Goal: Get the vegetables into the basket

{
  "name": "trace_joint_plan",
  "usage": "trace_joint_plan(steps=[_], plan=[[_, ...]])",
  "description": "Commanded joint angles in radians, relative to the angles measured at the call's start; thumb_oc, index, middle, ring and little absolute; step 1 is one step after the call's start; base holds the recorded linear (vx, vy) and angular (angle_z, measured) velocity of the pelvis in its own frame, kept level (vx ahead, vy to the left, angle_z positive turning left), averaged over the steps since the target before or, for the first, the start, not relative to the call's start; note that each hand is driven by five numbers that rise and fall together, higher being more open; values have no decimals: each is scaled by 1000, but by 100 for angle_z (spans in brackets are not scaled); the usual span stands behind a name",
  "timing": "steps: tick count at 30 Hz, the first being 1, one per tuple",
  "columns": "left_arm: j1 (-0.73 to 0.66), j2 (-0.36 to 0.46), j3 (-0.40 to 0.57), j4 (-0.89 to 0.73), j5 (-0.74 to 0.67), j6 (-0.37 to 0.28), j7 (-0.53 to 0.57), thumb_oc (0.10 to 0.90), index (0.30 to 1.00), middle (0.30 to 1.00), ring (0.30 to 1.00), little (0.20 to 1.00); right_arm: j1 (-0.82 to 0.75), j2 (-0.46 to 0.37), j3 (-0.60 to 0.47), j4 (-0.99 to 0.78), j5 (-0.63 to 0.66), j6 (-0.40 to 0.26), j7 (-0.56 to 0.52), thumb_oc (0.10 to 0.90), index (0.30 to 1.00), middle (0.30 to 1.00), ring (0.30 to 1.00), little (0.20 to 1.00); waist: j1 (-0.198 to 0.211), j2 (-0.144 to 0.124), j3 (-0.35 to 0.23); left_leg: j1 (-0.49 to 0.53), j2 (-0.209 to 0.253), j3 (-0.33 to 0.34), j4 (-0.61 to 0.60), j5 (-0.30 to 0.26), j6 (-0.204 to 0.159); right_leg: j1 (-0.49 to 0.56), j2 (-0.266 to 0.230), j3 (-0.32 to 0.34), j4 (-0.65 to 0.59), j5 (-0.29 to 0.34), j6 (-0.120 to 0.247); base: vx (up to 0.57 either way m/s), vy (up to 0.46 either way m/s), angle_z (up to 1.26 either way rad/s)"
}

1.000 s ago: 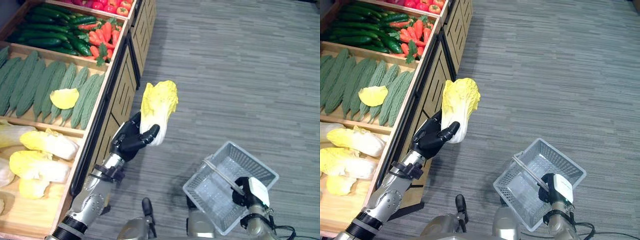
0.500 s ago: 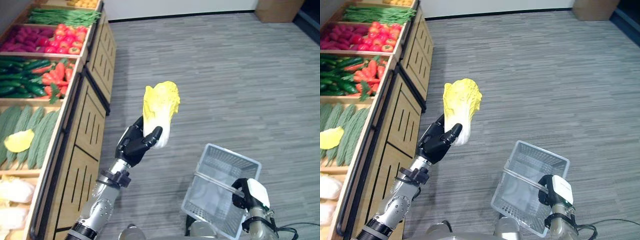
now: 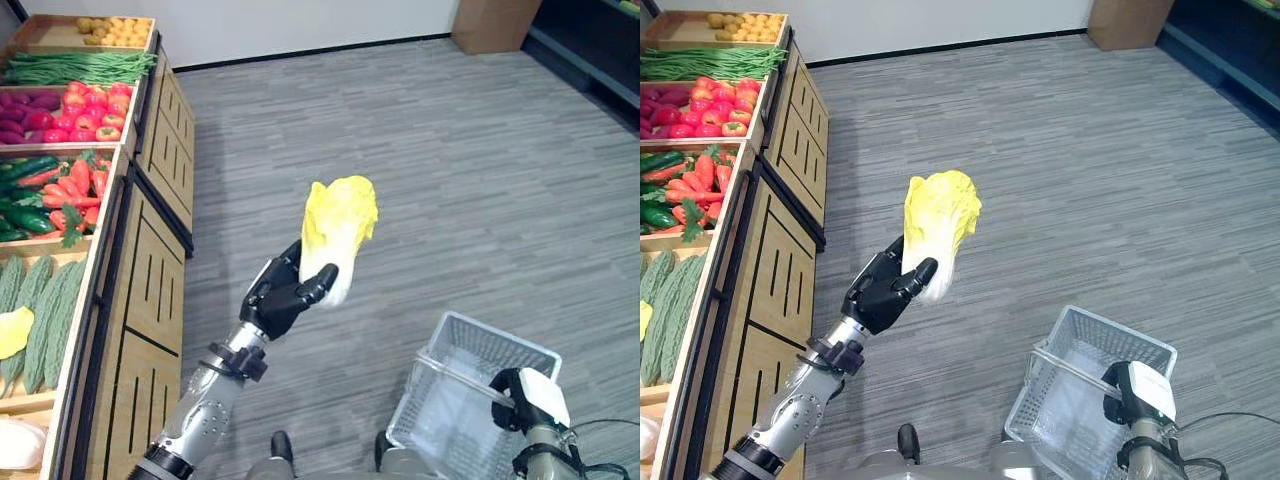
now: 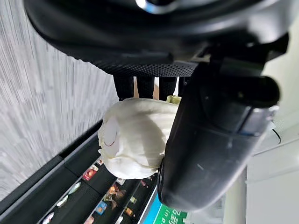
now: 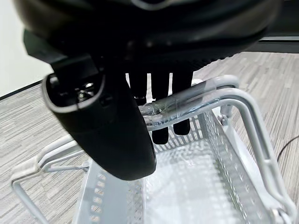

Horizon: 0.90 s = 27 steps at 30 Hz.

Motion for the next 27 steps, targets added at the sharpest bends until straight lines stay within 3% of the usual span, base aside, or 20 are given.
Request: trace_joint_plan(steps=[1,9,13,16,21,27], plan=[[-51,-15,47,-129,-26,-87,-52,400,300,300,300,300,-126,-93,-44,6,37,-57,-56,400,300,300,300,300,36,-34,-32,58,39,22,15,-129,-35,20,-49,5,10,-23,34,11,39,7],[-51,27,27,-137,66,-114,13,400,300,300,300,300,-193,-206,-49,63,52,-57,-30,400,300,300,300,300,59,-41,-57,54,44,3,2,-120,-46,42,-41,-31,-34,-9,38,-14,-8,6],[-88,70,0,-143,161,-118,48,400,300,300,300,300,-293,-296,6,39,53,-81,-5,400,300,300,300,300,74,-37,-64,49,52,-5,2,-112,-55,45,-36,-50,-34,-11,38,-29,-17,8],[-109,94,-17,-152,215,-119,64,400,300,300,300,300,-339,-309,41,5,68,-92,15,400,300,300,300,300,75,-35,-66,47,54,-9,2,-112,-58,46,-35,-53,-34,-13,37,-20,-7,7],[-198,216,-76,-187,405,-134,53,400,300,300,300,300,-460,-369,128,-197,125,-109,133,400,300,300,300,300,78,-29,-73,49,60,-9,2,-110,-64,49,-28,-60,-34,-17,35,-14,-5,7],[-287,289,-124,-214,512,-158,48,400,300,300,300,300,-593,-358,203,-250,199,-100,215,400,300,300,300,300,85,-25,-77,49,63,-8,2,-109,-66,46,-26,-61,-34,-19,35,-3,-1,1]])
